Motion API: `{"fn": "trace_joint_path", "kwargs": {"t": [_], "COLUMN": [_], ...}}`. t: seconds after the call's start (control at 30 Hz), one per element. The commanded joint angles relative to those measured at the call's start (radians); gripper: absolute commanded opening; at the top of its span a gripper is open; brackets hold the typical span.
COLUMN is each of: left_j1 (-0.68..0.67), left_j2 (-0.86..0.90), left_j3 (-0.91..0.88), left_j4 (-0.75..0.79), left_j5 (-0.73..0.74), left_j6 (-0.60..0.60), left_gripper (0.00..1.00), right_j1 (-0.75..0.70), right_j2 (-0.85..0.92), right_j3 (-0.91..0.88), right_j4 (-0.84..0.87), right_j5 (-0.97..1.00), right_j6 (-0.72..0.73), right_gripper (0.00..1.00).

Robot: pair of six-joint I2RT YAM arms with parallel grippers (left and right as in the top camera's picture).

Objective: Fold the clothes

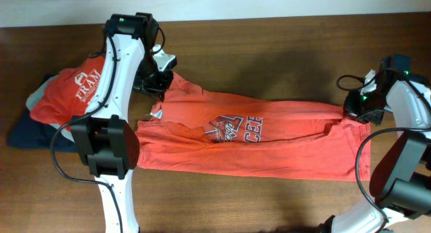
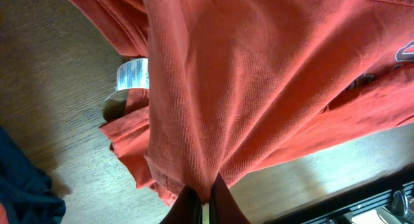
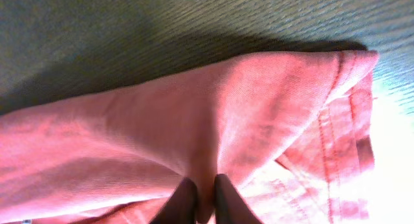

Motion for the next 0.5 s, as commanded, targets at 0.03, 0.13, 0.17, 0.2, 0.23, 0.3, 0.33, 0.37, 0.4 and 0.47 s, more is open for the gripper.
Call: {"fn": "trace_joint_path", "kwargs": {"t": [0.03, 0.13, 0.17, 0.2, 0.23, 0.3, 0.33, 0.37, 0.4, 0.47], "left_j1": [0.002, 0.002, 0.002, 0.002, 0.002, 0.002, 0.002, 0.002, 0.002, 0.002], "left_j2": [-0.021, -0.021, -0.021, -0.021, -0.021, -0.021, -0.021, -0.021, -0.021, -0.021], "left_j3": [0.007, 0.007, 0.007, 0.007, 0.007, 0.007, 0.007, 0.007, 0.007, 0.007], "left_j4": [-0.004, -0.003, -0.003, -0.004, -0.003, -0.001, 0.001, 0.003, 0.005, 0.008], "left_j5": [-0.020, -0.019, -0.019, -0.019, -0.019, -0.019, -0.019, -0.019, -0.019, -0.019], "left_j6": [-0.009, -0.009, -0.009, -0.009, -0.009, -0.009, -0.009, -0.009, -0.009, -0.009], "left_gripper": [0.06, 0.06, 0.06, 0.06, 0.06, 0.06, 0.06, 0.06, 0.06, 0.06], "right_j1": [-0.003, -0.003, -0.003, -0.002, -0.002, -0.002, -0.002, -0.002, -0.002, -0.003], "right_j2": [-0.016, -0.016, -0.016, -0.015, -0.014, -0.014, -0.013, -0.013, -0.013, -0.013], "right_j3": [0.017, 0.017, 0.016, 0.016, 0.012, 0.002, -0.009, -0.021, -0.039, -0.074], "right_j4": [0.034, 0.048, 0.040, 0.008, -0.014, -0.041, -0.047, -0.052, -0.054, -0.052], "right_j5": [0.024, -0.006, -0.015, -0.033, -0.043, -0.042, -0.043, -0.044, -0.045, -0.045], "right_j6": [-0.011, -0.012, -0.011, -0.009, -0.008, -0.008, -0.007, 0.000, 0.017, 0.048], "right_gripper": [0.42, 0.66, 0.67, 0.67, 0.66, 0.62, 0.56, 0.48, 0.41, 0.39]}}
